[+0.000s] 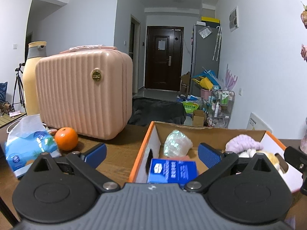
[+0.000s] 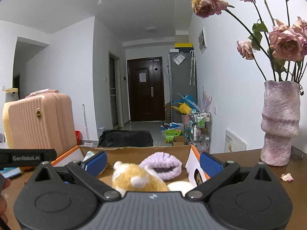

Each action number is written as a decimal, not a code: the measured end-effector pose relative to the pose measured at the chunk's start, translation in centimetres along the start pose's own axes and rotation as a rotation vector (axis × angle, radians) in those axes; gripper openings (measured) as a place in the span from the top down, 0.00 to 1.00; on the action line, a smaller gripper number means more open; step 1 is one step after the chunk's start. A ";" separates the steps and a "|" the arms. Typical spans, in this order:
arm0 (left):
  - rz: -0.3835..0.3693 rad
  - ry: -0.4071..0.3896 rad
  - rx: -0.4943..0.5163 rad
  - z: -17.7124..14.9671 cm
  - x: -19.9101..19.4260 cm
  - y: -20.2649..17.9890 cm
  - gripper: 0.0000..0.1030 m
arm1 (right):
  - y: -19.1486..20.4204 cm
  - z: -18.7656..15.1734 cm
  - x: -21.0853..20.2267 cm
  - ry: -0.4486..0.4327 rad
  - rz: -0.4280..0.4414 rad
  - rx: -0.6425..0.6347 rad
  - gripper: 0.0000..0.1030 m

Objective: Organize soft objects
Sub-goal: 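Withdraw both tools from the box back over the table, then grasp the purple mesh pouch with the right tool, then grasp the white wedge sponge with the left tool while the right tool holds the pouch, then carry the pouch and sponge over the box with both tools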

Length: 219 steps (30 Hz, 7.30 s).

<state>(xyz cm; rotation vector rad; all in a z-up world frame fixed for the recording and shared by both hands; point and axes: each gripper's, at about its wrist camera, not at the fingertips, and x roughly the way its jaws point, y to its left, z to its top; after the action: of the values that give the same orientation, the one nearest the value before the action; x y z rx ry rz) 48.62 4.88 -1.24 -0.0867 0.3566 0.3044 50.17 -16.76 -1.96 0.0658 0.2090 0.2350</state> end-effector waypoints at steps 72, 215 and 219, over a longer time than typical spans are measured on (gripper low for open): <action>-0.109 0.145 0.101 -5.9 -8.7 9.8 0.00 | 5.7 -7.1 -1.6 0.446 -0.031 0.021 0.00; -0.261 0.023 0.016 1.1 -0.9 -5.4 0.69 | -5.3 1.7 2.5 -0.022 0.059 0.086 0.56; -0.248 0.024 0.009 1.6 0.7 -5.9 0.69 | -5.1 2.0 4.5 -0.013 0.064 0.082 0.56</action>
<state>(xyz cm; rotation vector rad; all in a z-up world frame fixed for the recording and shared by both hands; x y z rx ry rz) 51.62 -0.34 0.15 -0.1250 0.3672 0.0565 56.04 -20.70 -1.38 0.1555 0.2035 0.2897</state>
